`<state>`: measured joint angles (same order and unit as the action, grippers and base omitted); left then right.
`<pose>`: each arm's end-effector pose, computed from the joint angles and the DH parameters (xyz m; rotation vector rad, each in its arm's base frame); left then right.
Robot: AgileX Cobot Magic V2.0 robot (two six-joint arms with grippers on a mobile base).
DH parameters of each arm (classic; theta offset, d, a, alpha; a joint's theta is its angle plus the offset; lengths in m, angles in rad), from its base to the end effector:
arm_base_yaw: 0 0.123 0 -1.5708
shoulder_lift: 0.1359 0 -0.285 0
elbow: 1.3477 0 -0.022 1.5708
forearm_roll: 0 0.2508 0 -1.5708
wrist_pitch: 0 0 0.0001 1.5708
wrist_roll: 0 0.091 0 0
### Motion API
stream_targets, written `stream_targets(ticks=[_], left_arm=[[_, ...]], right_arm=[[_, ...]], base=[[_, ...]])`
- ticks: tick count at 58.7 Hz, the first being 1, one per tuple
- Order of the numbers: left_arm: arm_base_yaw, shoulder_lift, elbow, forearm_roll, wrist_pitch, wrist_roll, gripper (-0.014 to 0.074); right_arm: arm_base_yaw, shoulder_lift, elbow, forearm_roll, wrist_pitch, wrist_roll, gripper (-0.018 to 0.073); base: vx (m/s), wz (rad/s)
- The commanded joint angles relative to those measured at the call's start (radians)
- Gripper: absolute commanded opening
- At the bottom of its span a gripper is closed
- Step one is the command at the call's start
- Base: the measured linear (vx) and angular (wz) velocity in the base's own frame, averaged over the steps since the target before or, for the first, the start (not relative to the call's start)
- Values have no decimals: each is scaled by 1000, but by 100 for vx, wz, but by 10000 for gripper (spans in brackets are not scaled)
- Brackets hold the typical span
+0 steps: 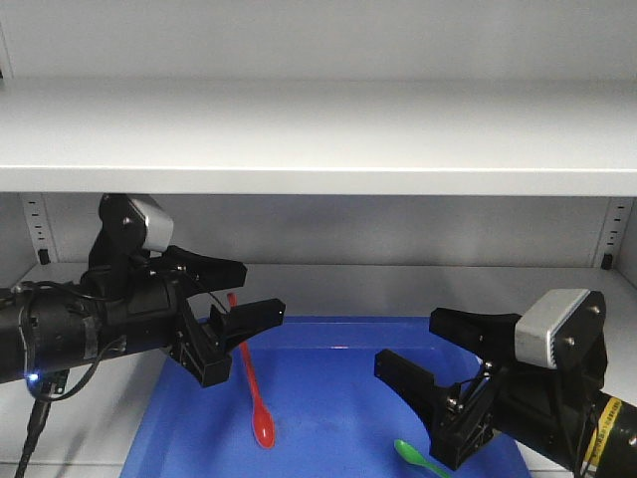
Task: Sort red and green spoons into left cabinet
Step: 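Open both grippers to drop the red and green spoons into the tray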
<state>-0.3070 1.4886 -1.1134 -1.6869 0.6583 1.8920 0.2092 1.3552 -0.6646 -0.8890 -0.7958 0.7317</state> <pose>0.3005 -0.1534 0.3432 0.8691 1.5487 -0.6709 0.2556 0.1058 0.2804 -0.6063 1.5189 0.6460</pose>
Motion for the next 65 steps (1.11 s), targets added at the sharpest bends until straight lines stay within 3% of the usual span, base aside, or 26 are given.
stream_targets(ticks=[1, 10, 15, 28, 40, 51, 58, 65], left_arm=[[-4, -56, -36, -109, 17, -9, 557], [-4, -80, -36, -103, 18, -21, 545], [-4, -80, -36, -87, 37, -72, 531], [-4, -78, -36, 118, 98, -249, 465], [-4, -78, -33, 162, 134, -282, 407], [-4, -78, 5, 157, 178, -324, 370], [-4, -79, 27, 157, 214, -342, 293], [-11, -84, 44, 173, 239, -342, 137]], right_arm=[[2, -24, -32, 42, -58, -9, 585], [2, -24, -32, 42, -58, -9, 585], [2, -24, -32, 42, -58, -9, 585], [2, -24, -32, 42, -58, -9, 585], [2, -24, -32, 42, -58, -7, 585], [2, -27, -32, 39, -58, 1, 582], [2, -38, -32, 6, -52, 37, 528], [2, -82, -32, -65, -25, 65, 375]], base=[[0, 0], [0, 0], [0, 0], [0, 0], [0, 0], [0, 0], [0, 0], [0, 0]])
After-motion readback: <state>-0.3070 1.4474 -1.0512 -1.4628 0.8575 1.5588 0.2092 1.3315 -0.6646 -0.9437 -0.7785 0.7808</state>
